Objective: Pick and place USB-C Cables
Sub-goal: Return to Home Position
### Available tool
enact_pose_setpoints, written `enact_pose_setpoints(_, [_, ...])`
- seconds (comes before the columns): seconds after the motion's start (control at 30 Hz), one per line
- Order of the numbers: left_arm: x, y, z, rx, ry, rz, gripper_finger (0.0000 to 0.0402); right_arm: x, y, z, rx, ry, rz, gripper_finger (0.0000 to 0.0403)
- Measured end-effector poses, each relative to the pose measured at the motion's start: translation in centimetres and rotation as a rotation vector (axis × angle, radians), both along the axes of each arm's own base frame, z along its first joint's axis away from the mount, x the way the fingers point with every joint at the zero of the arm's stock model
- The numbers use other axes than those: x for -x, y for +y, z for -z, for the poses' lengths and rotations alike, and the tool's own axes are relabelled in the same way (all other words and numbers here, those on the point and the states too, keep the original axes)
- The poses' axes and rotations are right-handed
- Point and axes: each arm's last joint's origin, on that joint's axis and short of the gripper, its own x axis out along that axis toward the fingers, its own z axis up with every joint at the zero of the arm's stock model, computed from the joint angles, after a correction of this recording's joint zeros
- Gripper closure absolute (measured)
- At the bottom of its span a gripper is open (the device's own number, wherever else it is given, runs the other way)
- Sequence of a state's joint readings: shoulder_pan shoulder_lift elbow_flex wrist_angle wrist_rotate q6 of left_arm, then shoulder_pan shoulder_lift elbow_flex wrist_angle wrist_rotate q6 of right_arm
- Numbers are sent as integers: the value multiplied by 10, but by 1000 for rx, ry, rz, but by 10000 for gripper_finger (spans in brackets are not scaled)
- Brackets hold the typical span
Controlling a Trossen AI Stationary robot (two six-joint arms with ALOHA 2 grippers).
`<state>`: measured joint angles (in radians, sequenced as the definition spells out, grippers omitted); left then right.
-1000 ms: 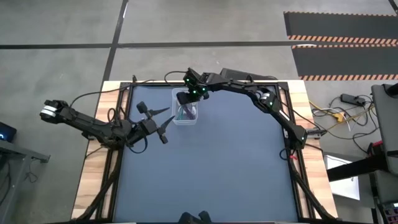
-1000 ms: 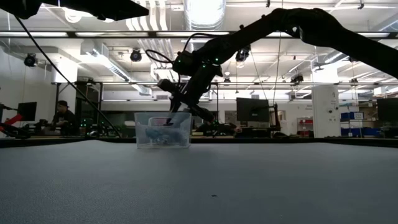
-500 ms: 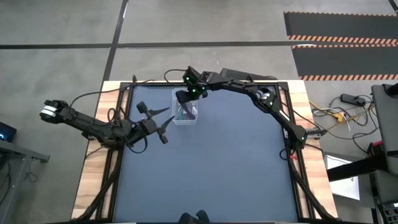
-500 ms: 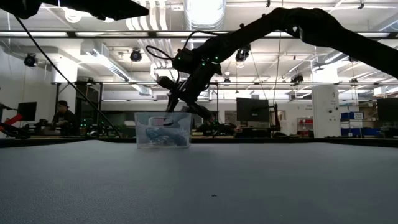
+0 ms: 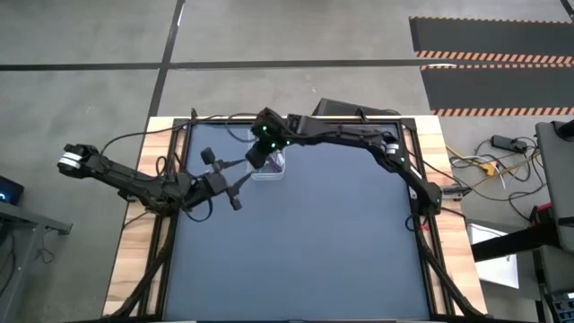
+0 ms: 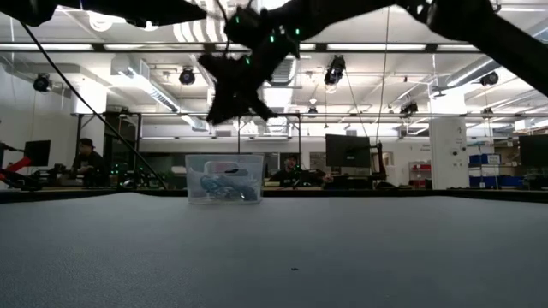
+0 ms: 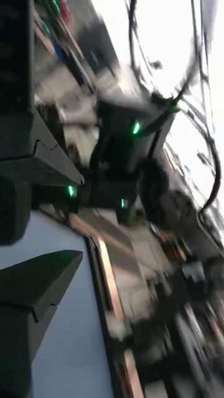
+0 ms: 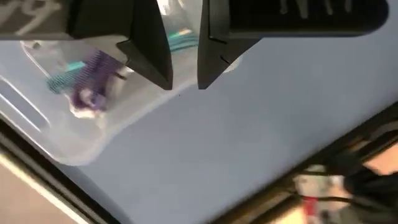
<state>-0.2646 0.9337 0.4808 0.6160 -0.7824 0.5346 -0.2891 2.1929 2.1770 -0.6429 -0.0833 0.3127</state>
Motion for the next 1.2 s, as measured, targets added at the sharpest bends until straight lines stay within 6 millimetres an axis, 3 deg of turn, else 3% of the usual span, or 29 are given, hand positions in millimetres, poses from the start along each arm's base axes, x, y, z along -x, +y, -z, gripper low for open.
enact_pose_setpoints(0.2, [-3, -7, -1, -1, -10, 249, 237, -5, 44, -22, 88, -104, -128, 350])
enact_pose_setpoints(0.43, [4, -9, 1, 10, 87, 413, 237, 8, 78, -22, 200, -171, -178, 351])
enact_pose_setpoints(0.67, [20, -9, -2, 51, 109, 525, 237, 43, 89, -12, 240, -268, -192, 351])
enact_pose_setpoints(1.2, [44, -2, 4, 128, 183, 529, 237, 134, 100, 17, 398, -422, -238, 351])
